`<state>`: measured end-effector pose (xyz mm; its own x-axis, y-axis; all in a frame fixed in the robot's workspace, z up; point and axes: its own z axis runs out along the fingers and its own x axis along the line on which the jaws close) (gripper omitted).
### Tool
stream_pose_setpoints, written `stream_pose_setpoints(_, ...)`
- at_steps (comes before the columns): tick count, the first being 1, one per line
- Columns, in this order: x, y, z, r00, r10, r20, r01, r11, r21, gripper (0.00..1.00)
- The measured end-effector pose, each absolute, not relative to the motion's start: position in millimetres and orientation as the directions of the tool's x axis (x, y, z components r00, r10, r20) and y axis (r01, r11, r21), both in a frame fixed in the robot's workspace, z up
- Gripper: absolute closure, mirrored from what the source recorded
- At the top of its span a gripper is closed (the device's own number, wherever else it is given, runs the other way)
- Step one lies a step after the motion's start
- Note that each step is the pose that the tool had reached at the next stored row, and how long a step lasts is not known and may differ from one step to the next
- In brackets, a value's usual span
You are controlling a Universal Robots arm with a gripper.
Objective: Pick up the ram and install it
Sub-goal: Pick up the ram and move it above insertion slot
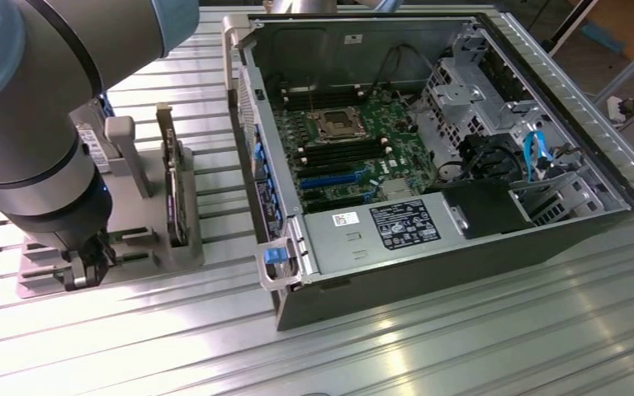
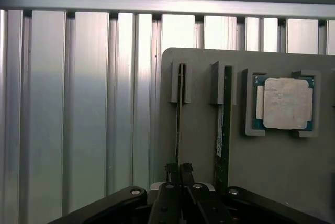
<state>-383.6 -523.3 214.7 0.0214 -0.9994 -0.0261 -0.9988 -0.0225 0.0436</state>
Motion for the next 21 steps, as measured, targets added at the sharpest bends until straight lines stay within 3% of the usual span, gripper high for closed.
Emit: stream_pose_setpoints(21, -383.6, -523.3, 234.7, 0.021, -0.999, -0.026, -0.999, -0.022, 0.044, 0.88)
